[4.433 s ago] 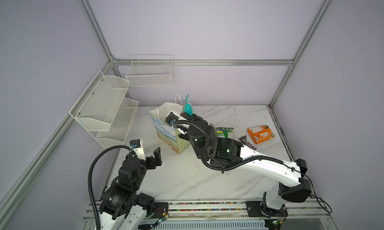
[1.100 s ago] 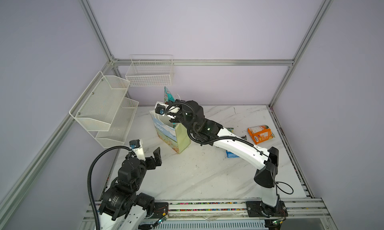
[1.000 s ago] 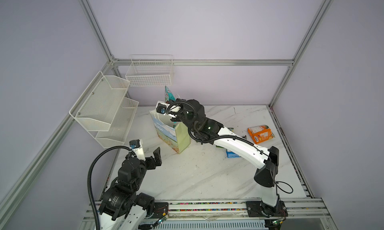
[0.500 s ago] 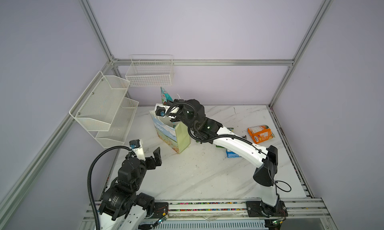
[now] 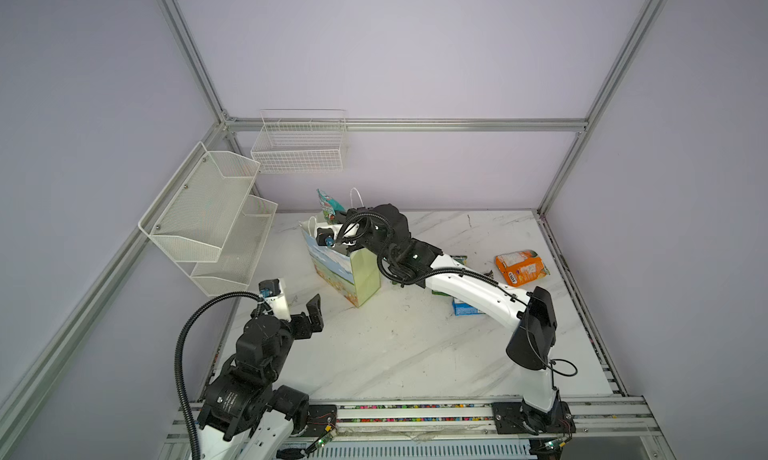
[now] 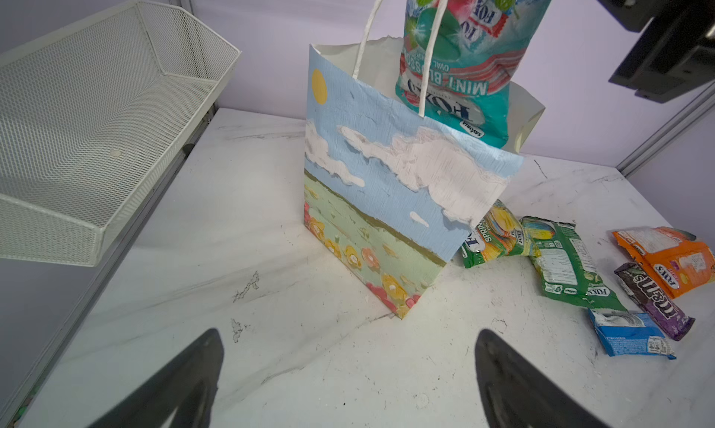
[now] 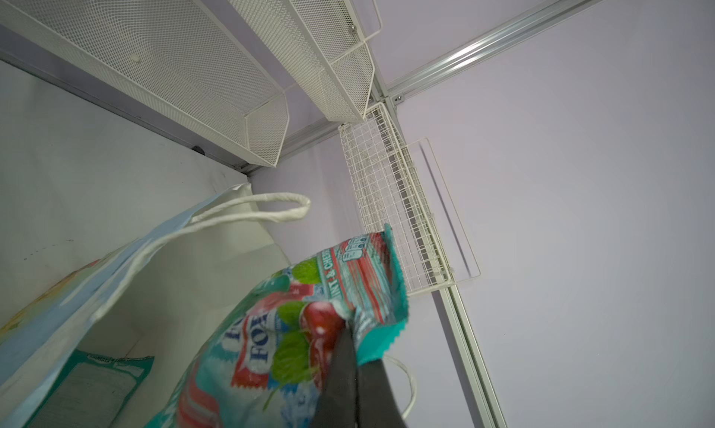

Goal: Place the snacks into the paper bag
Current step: 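Lower the teal candy bag into the paper bag's opening with the right gripper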

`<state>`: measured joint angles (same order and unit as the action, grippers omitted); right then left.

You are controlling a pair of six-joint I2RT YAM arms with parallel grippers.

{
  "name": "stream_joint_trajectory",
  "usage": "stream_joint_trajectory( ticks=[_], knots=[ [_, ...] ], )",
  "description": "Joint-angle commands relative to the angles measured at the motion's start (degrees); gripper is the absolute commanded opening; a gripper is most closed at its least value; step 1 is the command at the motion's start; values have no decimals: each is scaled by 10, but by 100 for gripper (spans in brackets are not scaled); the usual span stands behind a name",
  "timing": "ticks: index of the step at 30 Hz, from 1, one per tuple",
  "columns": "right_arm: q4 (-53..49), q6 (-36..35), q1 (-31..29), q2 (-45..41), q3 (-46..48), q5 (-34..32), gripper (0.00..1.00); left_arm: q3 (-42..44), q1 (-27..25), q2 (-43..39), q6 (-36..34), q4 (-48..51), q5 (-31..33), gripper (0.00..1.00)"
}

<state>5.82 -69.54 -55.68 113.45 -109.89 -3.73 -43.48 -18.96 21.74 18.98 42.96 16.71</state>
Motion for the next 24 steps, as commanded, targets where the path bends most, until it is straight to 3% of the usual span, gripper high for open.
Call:
stream_joint_trajectory(
  ticks=[1, 24],
  knots=[
    [64, 1, 11, -10, -3, 32, 0, 8, -4, -6, 3, -14, -3, 100],
    [71, 43, 18, 4, 1, 68, 0, 8, -4, -8, 2, -15, -3, 100]
  ],
)
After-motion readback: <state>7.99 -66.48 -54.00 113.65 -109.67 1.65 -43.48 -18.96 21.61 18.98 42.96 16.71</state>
